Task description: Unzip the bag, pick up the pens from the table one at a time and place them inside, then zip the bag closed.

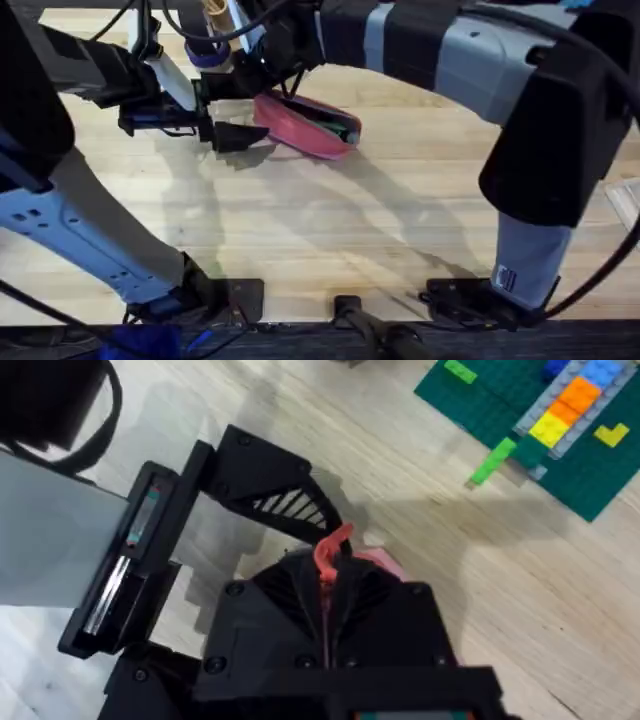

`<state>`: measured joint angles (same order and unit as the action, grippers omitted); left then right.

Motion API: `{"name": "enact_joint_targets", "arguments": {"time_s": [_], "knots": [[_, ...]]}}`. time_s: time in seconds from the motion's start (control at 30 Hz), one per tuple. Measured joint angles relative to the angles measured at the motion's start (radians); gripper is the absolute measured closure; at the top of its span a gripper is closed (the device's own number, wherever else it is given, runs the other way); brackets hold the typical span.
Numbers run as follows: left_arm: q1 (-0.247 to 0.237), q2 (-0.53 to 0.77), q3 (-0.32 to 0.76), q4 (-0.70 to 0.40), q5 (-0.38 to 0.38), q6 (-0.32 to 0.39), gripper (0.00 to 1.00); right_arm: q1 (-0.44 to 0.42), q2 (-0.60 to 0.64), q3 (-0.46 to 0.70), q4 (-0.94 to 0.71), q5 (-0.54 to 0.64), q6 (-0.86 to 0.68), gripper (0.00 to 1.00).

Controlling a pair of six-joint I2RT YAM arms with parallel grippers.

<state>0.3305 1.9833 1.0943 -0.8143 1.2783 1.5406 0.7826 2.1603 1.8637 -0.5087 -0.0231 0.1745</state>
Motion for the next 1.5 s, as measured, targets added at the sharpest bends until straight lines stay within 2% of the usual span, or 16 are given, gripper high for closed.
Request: {"name": "enact_joint_targets", "arguments": {"time_s": [0.2, 0.23, 0.33, 0.37, 0.43, 0.57, 0.67, 0.73, 0.83, 0.87, 1.33, 1.47, 1.5], "knots": [[0.016, 0.000, 0.000, 0.030, 0.002, -0.004, 0.017, 0.000, -0.001, 0.000, 0.000, 0.000, 0.000, 0.969], [0.019, 0.000, 0.000, 0.039, 0.006, -0.004, 0.066, 0.000, -0.001, 0.000, 0.000, 0.000, 0.000, 0.969], [0.018, 0.000, 0.000, 0.056, 0.019, -0.006, 0.325, 0.000, -0.001, 0.000, 0.000, -0.001, 0.000, 0.969], [0.016, 0.000, 0.000, 0.060, 0.021, -0.007, 0.367, 0.000, -0.001, 0.000, 0.000, -0.001, 0.000, 0.969], [0.011, 0.000, 0.000, 0.064, 0.024, -0.007, 0.383, 0.000, -0.001, 0.000, 0.000, -0.001, 0.000, 0.969], [0.001, 0.000, 0.000, 0.064, 0.028, -0.007, 0.349, 0.000, -0.001, 0.000, 0.000, 0.000, 0.000, 0.969], [-0.003, 0.000, 0.000, 0.067, 0.028, -0.007, 0.400, 0.000, -0.001, 0.000, 0.000, 0.000, 0.000, 0.969], [-0.004, 0.000, 0.000, 0.071, 0.028, -0.010, 0.550, 0.000, -0.001, 0.000, -0.001, -0.004, 0.000, 0.969], [-0.004, 0.000, 0.000, 0.075, 0.019, -0.010, 0.914, 0.003, -0.002, 0.000, -0.011, -0.016, 0.000, 0.969], [-0.004, 0.000, 0.000, 0.074, 0.016, -0.011, 0.945, 0.005, -0.003, 0.000, -0.014, -0.019, 0.000, 0.969], [-0.005, 0.000, 0.000, 0.066, 0.015, -0.011, 0.957, 0.002, -0.008, 0.001, -0.034, 0.005, 0.000, 0.969], [-0.009, 0.000, 0.000, 0.059, 0.020, -0.011, 0.958, -0.016, -0.023, 0.002, -0.071, 0.000, 0.000, 0.969], [-0.016, 0.000, 0.000, 0.059, 0.029, -0.011, 0.958, -0.040, -0.047, 0.002, -0.124, -0.011, 0.000, 0.970]]}}
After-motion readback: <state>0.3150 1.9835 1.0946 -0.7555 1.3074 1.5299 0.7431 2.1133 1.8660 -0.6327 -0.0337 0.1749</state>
